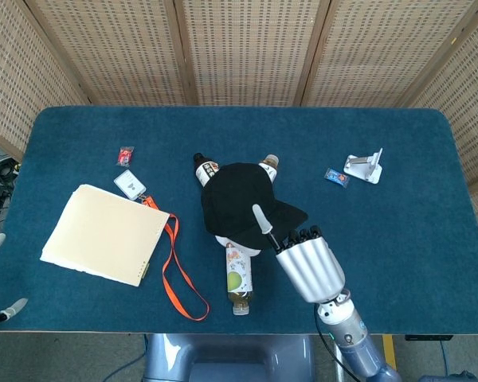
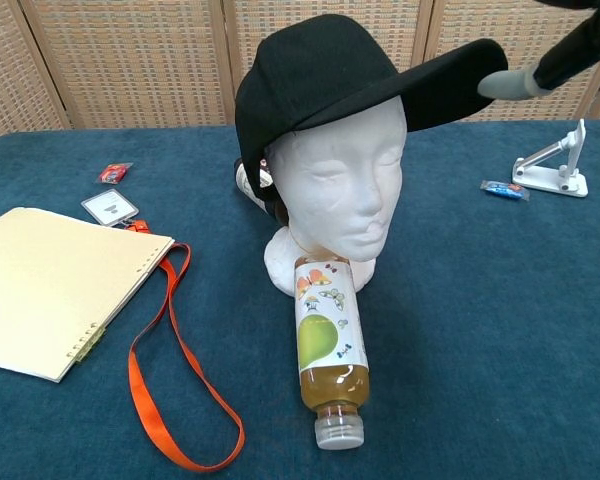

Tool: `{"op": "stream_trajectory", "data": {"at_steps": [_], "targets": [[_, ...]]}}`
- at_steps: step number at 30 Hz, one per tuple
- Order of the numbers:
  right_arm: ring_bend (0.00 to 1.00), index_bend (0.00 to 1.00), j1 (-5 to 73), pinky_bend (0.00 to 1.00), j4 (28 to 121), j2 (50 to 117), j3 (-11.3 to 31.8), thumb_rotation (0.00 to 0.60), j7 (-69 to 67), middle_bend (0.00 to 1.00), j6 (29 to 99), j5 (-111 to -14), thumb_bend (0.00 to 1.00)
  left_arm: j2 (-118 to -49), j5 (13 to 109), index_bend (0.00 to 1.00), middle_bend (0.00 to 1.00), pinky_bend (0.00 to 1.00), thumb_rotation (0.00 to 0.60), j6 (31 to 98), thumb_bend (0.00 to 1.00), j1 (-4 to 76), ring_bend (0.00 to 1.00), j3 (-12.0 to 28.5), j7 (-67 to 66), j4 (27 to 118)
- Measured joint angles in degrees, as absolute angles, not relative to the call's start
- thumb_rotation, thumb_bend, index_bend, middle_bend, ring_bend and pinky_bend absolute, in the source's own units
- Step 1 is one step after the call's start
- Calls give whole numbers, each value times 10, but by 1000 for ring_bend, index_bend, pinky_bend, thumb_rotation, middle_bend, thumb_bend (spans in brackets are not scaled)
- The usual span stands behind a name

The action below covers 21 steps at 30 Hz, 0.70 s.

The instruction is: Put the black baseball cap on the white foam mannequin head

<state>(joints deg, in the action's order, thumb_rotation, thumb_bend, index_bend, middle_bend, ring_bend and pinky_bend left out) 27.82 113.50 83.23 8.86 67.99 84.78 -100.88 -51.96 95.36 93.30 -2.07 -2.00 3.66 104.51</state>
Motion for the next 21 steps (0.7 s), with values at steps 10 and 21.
{"op": "stream_trajectory", "data": {"at_steps": [10,21], "targets": [[1000,0,229,1000,1111,724,47,600,528,978,929,-1104,0,-518,957,0,0,0,600,943,0,-25,0,-20,43,1045],[70,0,142,199,846,682,23,600,189,82,1061,-1043,0,-517,974,0,0,0,600,986,0,-39,0,-16,33,1053]]}}
